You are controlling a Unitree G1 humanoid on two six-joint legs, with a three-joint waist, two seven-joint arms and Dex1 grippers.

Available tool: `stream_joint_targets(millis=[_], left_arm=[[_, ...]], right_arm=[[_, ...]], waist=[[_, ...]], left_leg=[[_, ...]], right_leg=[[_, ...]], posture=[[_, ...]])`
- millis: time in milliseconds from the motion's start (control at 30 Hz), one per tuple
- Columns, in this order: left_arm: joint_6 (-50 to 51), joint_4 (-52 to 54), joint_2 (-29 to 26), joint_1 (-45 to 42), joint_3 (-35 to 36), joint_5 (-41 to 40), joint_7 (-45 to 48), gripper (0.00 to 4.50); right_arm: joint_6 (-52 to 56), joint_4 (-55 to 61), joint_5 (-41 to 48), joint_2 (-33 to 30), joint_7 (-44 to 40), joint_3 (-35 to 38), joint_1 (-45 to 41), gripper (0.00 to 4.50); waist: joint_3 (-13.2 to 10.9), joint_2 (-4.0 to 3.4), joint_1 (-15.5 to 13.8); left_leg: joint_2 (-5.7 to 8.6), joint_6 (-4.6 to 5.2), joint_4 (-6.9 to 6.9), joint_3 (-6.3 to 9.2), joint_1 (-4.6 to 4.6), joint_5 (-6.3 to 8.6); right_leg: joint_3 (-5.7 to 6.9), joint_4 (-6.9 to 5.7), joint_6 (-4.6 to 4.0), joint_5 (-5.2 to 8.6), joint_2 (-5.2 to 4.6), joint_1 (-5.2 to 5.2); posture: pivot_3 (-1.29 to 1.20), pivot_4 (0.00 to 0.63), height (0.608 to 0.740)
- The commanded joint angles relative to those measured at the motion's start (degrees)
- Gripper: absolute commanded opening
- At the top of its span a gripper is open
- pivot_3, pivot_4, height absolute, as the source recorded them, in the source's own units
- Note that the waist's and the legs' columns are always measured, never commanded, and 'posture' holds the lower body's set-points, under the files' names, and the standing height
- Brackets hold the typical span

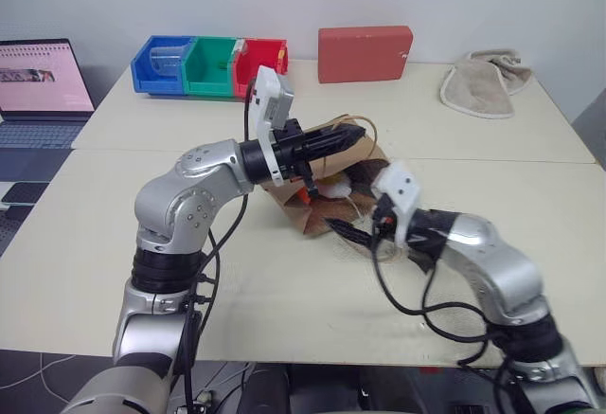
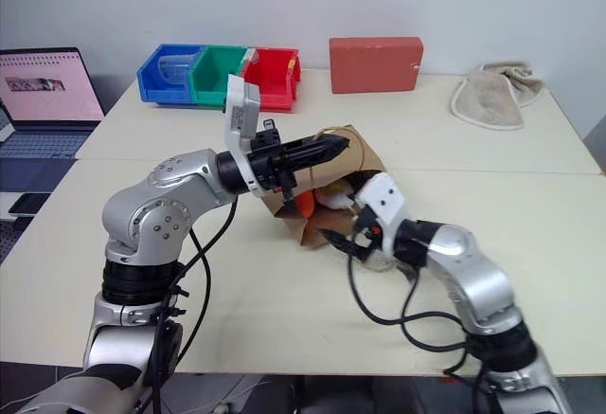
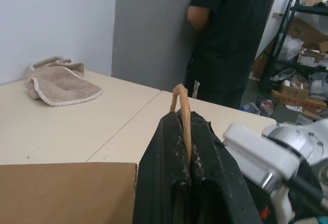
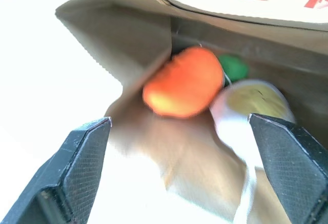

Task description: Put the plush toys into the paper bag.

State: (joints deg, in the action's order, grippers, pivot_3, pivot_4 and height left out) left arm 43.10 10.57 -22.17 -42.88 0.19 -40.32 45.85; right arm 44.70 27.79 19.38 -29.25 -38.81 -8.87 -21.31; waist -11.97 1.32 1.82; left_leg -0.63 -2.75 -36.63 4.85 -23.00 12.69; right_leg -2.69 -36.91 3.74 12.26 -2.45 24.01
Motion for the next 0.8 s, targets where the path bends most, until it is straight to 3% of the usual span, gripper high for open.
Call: stream_joint_targets(millis=[33,167,400,433,533,800], left_arm=[[-1.44,1.81,-0.09,-0.11,0.28,-0.20,0.40,0.00],[-1.59,1.71,-0.32,-0.08,0.24,-0.04,0.67,0.00],[-2.07,1.05,-0.41,-0.58,-0.06,0.45,1.34,0.00],[-2.14,1.01,-0.43,-0.61,-0.10,0.54,1.38,0.00],[-2.13,1.13,-0.59,-0.59,-0.05,0.73,1.39,0.00],[-1.83,1.64,-1.10,-0.12,0.48,0.93,1.23,0.00]], right_arm=[[1.63,4.42,3.73,-4.72,-3.28,5.53,2.67,4.46],[0.77,1.39,1.60,-8.11,-1.04,9.00,8.44,4.46],[-2.23,-8.12,-1.66,-3.75,1.96,4.70,8.44,4.46],[-3.05,-9.38,-2.25,-3.15,2.21,4.04,8.18,4.30],[-4.17,-11.44,-2.64,-1.80,1.96,3.12,7.32,3.60],[-3.25,-11.18,-0.72,-1.29,0.86,4.08,6.46,0.64]], waist=[[0.00,0.01,-0.03],[0.00,0.01,0.05],[0.00,0.01,0.29],[0.00,0.01,0.28],[0.00,0.01,0.28],[0.00,0.01,0.15]], left_leg=[[0.00,0.00,-0.01,0.02,0.00,0.00],[-0.01,0.00,-0.01,-0.02,0.02,0.00],[-0.02,0.00,-0.03,-0.07,0.04,0.00],[-0.02,0.00,-0.03,-0.07,0.03,0.00],[-0.01,0.00,-0.02,-0.08,0.01,0.00],[-0.01,0.00,-0.02,-0.07,0.02,0.00]], right_leg=[[0.02,0.01,-0.01,0.01,0.00,-0.01],[-0.01,-0.01,-0.02,0.01,0.01,0.00],[-0.05,-0.03,-0.01,0.01,0.02,0.00],[-0.05,-0.03,-0.01,0.01,0.02,0.01],[-0.06,-0.01,0.00,0.00,0.01,0.01],[-0.05,-0.02,0.01,0.00,0.02,0.01]], posture=[[0.00,0.150,0.740],[0.00,0.150,0.740],[0.00,0.150,0.740],[0.00,0.150,0.740],[0.00,0.150,0.740],[0.00,0.150,0.740]])
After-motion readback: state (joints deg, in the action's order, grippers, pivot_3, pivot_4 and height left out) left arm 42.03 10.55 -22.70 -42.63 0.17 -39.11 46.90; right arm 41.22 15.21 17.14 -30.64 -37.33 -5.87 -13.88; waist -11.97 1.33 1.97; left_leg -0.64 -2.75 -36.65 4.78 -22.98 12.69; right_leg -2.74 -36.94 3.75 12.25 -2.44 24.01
